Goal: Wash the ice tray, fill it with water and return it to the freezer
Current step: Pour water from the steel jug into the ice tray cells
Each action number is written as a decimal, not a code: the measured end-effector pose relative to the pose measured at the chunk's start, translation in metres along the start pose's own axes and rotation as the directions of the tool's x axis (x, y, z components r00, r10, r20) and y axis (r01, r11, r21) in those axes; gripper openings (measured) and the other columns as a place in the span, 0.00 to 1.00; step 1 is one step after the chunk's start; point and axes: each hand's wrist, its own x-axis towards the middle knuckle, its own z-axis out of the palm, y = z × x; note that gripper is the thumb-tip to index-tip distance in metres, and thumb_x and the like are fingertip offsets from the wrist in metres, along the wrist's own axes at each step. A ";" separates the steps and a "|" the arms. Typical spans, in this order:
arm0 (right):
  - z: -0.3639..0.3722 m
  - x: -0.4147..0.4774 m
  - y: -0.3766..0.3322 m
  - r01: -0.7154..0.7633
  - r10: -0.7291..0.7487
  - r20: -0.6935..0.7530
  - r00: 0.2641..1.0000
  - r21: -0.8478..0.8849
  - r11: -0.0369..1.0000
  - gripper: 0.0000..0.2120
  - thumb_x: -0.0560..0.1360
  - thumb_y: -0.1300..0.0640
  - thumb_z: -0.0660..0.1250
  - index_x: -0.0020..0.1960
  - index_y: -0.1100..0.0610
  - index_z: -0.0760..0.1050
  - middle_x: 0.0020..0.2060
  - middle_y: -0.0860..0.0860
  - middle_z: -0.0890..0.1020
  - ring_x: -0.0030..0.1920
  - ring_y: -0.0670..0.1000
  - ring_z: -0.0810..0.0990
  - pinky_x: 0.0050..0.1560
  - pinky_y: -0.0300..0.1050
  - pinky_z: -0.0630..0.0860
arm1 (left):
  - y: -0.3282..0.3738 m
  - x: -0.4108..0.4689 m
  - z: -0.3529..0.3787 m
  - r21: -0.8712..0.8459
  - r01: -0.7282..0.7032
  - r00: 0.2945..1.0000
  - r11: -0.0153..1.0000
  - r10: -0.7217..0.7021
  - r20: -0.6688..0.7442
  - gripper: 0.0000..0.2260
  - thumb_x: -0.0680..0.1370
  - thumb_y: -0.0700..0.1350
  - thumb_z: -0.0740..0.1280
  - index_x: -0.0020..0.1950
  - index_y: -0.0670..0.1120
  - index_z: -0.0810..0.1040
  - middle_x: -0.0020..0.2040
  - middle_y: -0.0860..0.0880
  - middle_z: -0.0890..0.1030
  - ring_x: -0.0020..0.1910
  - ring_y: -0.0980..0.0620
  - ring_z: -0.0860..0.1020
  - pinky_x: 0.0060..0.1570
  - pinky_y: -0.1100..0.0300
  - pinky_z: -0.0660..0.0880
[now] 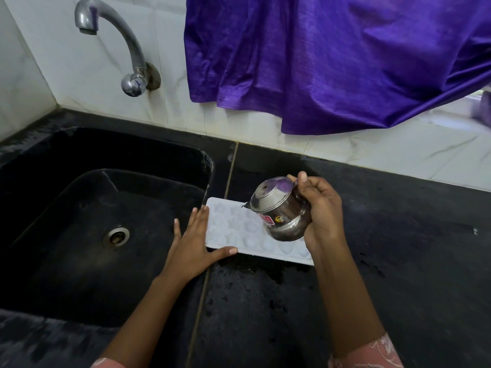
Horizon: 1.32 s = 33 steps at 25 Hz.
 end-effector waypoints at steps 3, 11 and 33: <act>-0.001 0.001 0.001 0.001 -0.001 0.001 1.000 0.000 1.000 0.06 0.74 0.60 0.66 0.38 0.60 0.75 0.40 0.53 0.84 0.40 0.47 0.83 0.44 0.41 0.80 | -0.001 0.000 0.000 -0.006 -0.001 1.000 1.000 0.001 0.001 0.59 0.55 0.83 0.46 0.77 0.48 0.42 0.78 0.52 0.46 0.72 0.62 0.38 0.69 0.51 0.31; -0.005 0.001 0.010 -0.064 0.069 -0.032 0.997 0.143 0.988 0.07 0.75 0.61 0.65 0.38 0.59 0.73 0.42 0.56 0.82 0.38 0.46 0.83 0.43 0.40 0.81 | -0.001 0.000 0.001 -0.007 -0.003 1.000 1.000 0.003 0.007 0.59 0.55 0.82 0.47 0.77 0.48 0.41 0.78 0.53 0.45 0.72 0.62 0.38 0.68 0.51 0.30; 0.028 0.003 0.013 -0.069 0.068 0.107 0.992 0.004 0.998 0.08 0.74 0.61 0.66 0.37 0.61 0.72 0.43 0.56 0.82 0.41 0.48 0.82 0.44 0.40 0.80 | -0.001 0.000 0.002 -0.031 -0.007 1.000 0.999 0.007 -0.007 0.59 0.55 0.82 0.46 0.77 0.48 0.42 0.78 0.52 0.47 0.73 0.62 0.39 0.69 0.51 0.30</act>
